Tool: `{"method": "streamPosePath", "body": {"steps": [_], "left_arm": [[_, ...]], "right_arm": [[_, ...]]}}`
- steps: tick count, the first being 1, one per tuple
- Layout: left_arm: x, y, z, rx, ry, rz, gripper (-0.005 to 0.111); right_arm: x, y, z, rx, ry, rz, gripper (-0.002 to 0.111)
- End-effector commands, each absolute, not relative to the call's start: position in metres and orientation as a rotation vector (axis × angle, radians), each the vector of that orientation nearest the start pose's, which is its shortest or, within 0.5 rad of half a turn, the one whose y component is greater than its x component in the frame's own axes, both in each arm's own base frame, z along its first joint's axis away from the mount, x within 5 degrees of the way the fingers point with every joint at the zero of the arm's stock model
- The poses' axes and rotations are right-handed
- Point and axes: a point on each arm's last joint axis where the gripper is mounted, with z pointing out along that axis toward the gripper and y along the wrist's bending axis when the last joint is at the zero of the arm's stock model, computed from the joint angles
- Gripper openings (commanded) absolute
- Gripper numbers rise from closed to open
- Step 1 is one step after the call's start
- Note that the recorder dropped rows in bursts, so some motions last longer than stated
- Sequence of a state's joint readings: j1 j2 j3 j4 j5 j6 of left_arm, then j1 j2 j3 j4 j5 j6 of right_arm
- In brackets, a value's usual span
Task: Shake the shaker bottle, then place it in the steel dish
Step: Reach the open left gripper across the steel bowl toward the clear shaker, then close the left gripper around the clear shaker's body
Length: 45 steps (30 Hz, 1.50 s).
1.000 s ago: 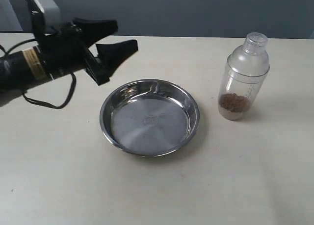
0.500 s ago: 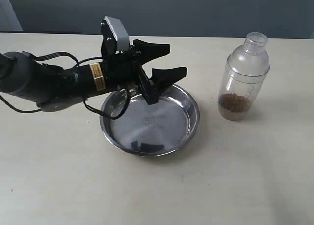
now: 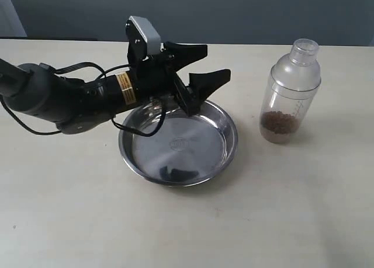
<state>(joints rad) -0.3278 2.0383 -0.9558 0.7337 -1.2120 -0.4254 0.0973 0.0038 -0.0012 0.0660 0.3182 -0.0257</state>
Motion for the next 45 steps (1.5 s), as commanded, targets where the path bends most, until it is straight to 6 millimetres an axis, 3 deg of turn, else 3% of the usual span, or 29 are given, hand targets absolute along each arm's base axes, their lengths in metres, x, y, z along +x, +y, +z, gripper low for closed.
{"method": "streamPosePath", "body": {"steps": [1, 6, 9, 11, 12, 13, 22, 26, 29, 31, 38, 45], "left_arm": [[0.344, -0.184, 0.166, 0.765, 1.356, -0.874, 0.073], [0.349, -0.181, 0.165, 0.704, 1.385, -0.838, 0.071], [0.345, -0.186, 0.16, 0.772, 1.372, -0.866, 0.071], [0.344, -0.19, 0.155, 0.843, 1.352, -0.883, 0.081], [0.347, -0.192, 0.152, 0.852, 1.352, -0.888, 0.102], [0.347, -0.192, 0.149, 0.851, 1.36, -0.896, 0.106], [0.354, -0.201, 0.136, 0.887, 1.36, -0.917, 0.105], [0.357, -0.224, 0.148, 0.88, 1.304, -0.911, 0.105], [0.355, -0.25, 0.144, 0.897, 1.307, -0.927, 0.105], [0.354, -0.257, 0.137, 0.88, 1.305, -0.949, 0.105], [0.369, -0.252, 0.109, 0.621, 1.401, -0.953, 0.105], [0.371, -0.267, 0.101, 0.647, 1.38, -0.972, 0.105]], "right_arm": [[0.054, 0.007, 0.186, -0.072, 1.789, 0.116, -0.001], [0.054, 0.007, 0.186, -0.072, 1.789, 0.116, -0.001], [0.054, 0.007, 0.186, -0.072, 1.789, 0.116, -0.001], [0.054, 0.007, 0.186, -0.072, 1.789, 0.116, -0.001], [0.054, 0.007, 0.186, -0.072, 1.789, 0.116, -0.001], [0.054, 0.007, 0.186, -0.072, 1.789, 0.116, -0.001], [0.054, 0.007, 0.186, -0.072, 1.789, 0.116, -0.001], [0.054, 0.007, 0.186, -0.072, 1.789, 0.116, -0.001], [0.054, 0.007, 0.186, -0.072, 1.789, 0.116, -0.001], [0.054, 0.007, 0.186, -0.072, 1.789, 0.116, -0.001], [0.054, 0.007, 0.186, -0.072, 1.789, 0.116, -0.001], [0.054, 0.007, 0.186, -0.072, 1.789, 0.116, -0.001]]}}
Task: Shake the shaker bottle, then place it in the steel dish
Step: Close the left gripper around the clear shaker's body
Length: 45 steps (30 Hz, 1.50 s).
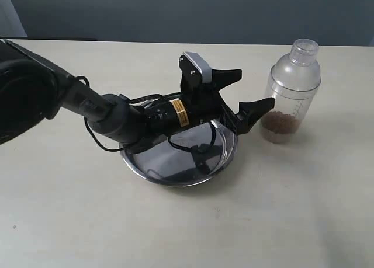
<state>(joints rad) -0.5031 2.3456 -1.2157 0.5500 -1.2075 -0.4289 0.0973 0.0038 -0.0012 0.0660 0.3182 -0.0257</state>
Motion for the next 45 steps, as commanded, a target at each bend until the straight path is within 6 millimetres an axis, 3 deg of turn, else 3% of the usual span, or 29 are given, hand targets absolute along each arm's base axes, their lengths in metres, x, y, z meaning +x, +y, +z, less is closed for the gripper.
{"method": "streamPosePath", "body": {"steps": [1, 10, 23, 29, 38, 45], "left_arm": [[0.371, -0.271, 0.101, 0.653, 1.372, -0.977, 0.105], [0.373, -0.293, 0.086, 0.708, 1.381, -0.982, 0.105], [0.387, -0.315, 0.091, 0.764, 1.415, -0.899, 0.105], [0.391, -0.319, 0.072, 0.737, 1.421, -0.941, 0.105], [0.397, -0.324, 0.081, 0.729, 1.354, -0.953, 0.105], [0.393, -0.341, 0.082, 0.768, 1.394, -0.931, 0.105]], "right_arm": [[0.054, 0.007, 0.186, -0.072, 1.789, 0.116, -0.001], [0.054, 0.007, 0.186, -0.072, 1.789, 0.116, -0.001], [0.054, 0.007, 0.186, -0.072, 1.789, 0.116, -0.001], [0.054, 0.007, 0.186, -0.072, 1.789, 0.116, -0.001], [0.054, 0.007, 0.186, -0.072, 1.789, 0.116, -0.001], [0.054, 0.007, 0.186, -0.072, 1.789, 0.116, -0.001]]}}
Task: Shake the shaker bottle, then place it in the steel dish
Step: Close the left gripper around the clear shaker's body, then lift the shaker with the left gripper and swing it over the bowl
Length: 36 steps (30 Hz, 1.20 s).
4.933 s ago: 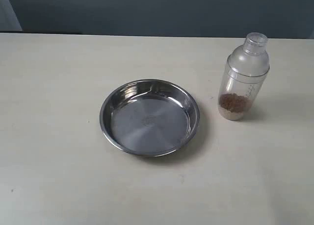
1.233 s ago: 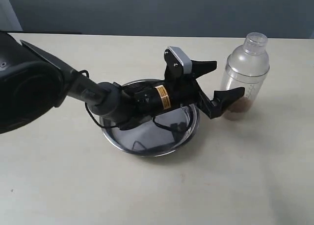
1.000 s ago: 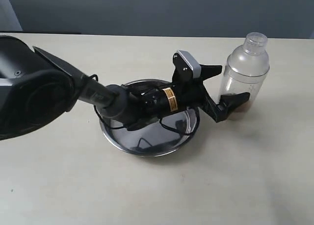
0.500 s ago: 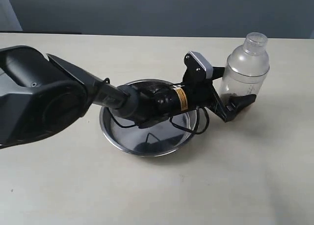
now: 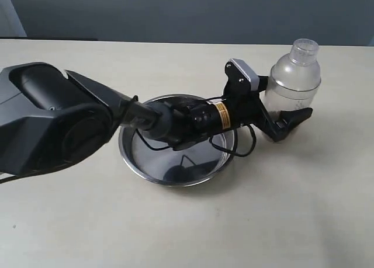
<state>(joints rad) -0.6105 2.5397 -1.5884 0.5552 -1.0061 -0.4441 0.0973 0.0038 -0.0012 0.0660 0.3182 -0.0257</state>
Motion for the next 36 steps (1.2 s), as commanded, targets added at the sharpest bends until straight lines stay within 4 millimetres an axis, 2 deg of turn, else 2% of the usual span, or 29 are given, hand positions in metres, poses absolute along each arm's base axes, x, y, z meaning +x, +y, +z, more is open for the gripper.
{"method": "streamPosePath", "body": {"steps": [1, 7, 18, 27, 36], "left_arm": [[0.394, -0.343, 0.084, 0.77, 1.381, -0.926, 0.105], [0.401, -0.344, 0.085, 0.737, 1.449, -0.88, 0.105], [0.401, -0.344, 0.084, 0.733, 1.454, -0.876, 0.105], [0.402, -0.352, 0.066, 0.672, 1.45, -0.903, 0.105], [0.406, -0.359, 0.077, 0.682, 1.372, -0.899, 0.105]], "right_arm": [[0.054, 0.007, 0.186, -0.072, 1.789, 0.116, -0.001], [0.054, 0.007, 0.186, -0.072, 1.789, 0.116, -0.001], [0.054, 0.007, 0.186, -0.072, 1.789, 0.116, -0.001], [0.054, 0.007, 0.186, -0.072, 1.789, 0.116, -0.001], [0.054, 0.007, 0.186, -0.072, 1.789, 0.116, -0.001]]}}
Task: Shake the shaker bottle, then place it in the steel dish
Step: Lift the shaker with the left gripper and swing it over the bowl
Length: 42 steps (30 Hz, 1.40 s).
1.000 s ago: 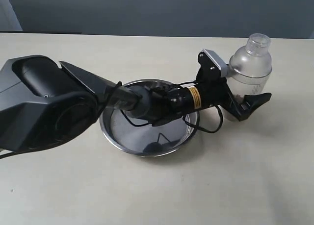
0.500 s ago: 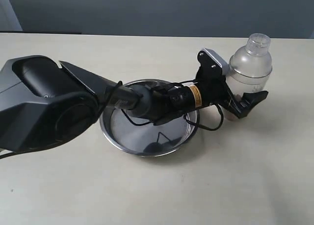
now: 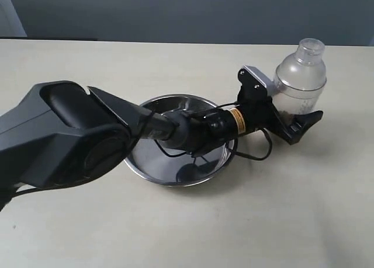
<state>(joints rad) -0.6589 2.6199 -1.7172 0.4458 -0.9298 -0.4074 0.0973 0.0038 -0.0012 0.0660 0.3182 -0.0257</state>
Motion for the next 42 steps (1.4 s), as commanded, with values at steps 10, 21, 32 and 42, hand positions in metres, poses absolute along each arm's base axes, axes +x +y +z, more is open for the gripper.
{"method": "streamPosePath", "body": {"steps": [10, 21, 32, 42], "left_arm": [[0.408, -0.359, 0.076, 0.684, 1.403, -0.882, 0.098], [0.409, -0.359, 0.076, 0.664, 1.424, -0.89, 0.002], [0.41, -0.361, 0.13, 0.721, 1.566, -0.863, 0.001], [0.394, -0.342, 0.246, 0.787, 1.444, -0.769, 0.0]], "right_arm": [[0.054, 0.007, 0.186, -0.072, 1.789, 0.116, -0.001], [0.054, 0.007, 0.186, -0.072, 1.789, 0.116, -0.001], [0.054, 0.007, 0.186, -0.072, 1.789, 0.116, -0.001], [0.054, 0.007, 0.186, -0.072, 1.789, 0.116, -0.001]]}}
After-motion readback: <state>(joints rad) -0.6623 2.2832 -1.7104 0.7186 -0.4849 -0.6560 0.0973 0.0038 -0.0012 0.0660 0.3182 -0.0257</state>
